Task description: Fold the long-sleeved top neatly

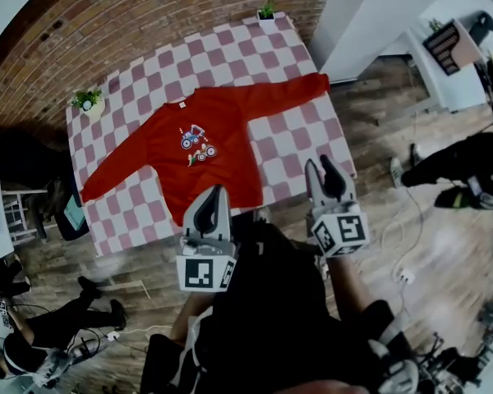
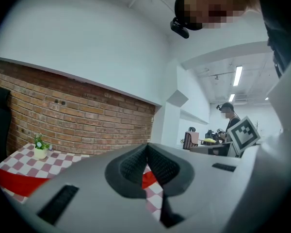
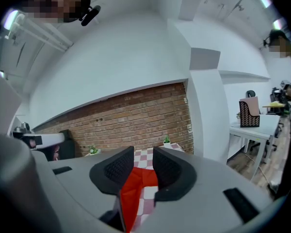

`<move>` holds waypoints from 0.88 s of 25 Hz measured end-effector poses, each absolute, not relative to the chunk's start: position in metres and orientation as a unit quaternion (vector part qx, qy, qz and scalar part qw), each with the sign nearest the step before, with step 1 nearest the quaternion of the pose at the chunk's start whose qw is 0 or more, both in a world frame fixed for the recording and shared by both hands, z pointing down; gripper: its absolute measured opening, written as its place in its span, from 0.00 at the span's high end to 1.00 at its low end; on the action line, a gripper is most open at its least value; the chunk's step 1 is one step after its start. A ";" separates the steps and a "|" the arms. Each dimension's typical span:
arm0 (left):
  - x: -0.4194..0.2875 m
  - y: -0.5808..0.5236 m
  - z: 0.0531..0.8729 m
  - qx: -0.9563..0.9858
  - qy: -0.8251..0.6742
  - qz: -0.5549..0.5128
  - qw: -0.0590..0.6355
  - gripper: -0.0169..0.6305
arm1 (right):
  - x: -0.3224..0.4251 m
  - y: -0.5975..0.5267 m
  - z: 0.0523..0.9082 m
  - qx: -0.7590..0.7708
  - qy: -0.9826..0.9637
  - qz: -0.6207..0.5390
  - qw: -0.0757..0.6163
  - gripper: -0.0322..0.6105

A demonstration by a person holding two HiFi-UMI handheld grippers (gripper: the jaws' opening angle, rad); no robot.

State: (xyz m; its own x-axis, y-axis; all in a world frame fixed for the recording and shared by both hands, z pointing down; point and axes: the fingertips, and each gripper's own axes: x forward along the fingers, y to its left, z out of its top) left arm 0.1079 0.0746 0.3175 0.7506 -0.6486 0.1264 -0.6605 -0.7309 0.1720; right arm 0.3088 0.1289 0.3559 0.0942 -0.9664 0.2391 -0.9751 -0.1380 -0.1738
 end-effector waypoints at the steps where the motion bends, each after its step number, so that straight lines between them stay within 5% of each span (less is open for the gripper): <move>1: 0.112 0.069 0.320 0.931 -0.348 0.031 0.103 0.96 | 0.314 0.124 0.359 0.742 -0.653 0.151 0.015 0.79; 22: 0.208 -0.062 0.356 0.951 -0.274 0.058 0.130 0.96 | 0.454 -0.009 0.468 0.799 -0.551 0.238 0.045 0.79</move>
